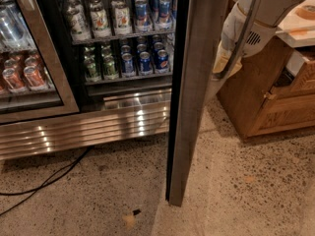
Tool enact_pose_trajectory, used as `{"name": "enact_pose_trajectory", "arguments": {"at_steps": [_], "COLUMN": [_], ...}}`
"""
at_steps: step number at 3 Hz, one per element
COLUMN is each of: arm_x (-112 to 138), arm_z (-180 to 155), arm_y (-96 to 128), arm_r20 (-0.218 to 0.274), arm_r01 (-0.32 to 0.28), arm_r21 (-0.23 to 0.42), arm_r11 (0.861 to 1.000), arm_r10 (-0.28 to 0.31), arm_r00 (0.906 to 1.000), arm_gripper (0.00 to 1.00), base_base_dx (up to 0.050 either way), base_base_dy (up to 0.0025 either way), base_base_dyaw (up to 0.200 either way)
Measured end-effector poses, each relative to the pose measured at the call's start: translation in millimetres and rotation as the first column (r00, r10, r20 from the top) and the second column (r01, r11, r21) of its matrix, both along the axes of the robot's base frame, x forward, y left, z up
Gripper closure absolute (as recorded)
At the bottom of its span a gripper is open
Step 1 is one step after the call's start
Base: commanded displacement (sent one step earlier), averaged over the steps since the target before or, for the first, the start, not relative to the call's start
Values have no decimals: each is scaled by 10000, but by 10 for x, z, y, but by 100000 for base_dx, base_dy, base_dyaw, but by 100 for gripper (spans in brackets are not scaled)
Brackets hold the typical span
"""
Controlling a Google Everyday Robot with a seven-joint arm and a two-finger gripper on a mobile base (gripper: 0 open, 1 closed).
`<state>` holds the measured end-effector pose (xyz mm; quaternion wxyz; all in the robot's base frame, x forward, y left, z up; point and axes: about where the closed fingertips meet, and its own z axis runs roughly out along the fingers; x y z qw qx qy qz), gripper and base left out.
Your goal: Close right fridge door
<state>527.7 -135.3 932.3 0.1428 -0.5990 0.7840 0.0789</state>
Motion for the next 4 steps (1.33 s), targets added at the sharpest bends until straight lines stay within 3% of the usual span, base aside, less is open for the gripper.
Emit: {"name": "enact_pose_trajectory", "arguments": {"at_steps": [3, 4], "arm_x": [0, 0], "arm_z": [0, 0], "arm_y": [0, 0], "arm_r20": [0, 0], "arm_r01": [0, 0], "arm_r21": [0, 0], "arm_r11": [10000, 10000], "arm_r10": [0, 0], "arm_r00": [10000, 10000], "arm_gripper": [100, 100], "base_base_dx": [3987, 4945], "base_base_dy": [236, 1], "base_base_dyaw": [11742, -75]}}
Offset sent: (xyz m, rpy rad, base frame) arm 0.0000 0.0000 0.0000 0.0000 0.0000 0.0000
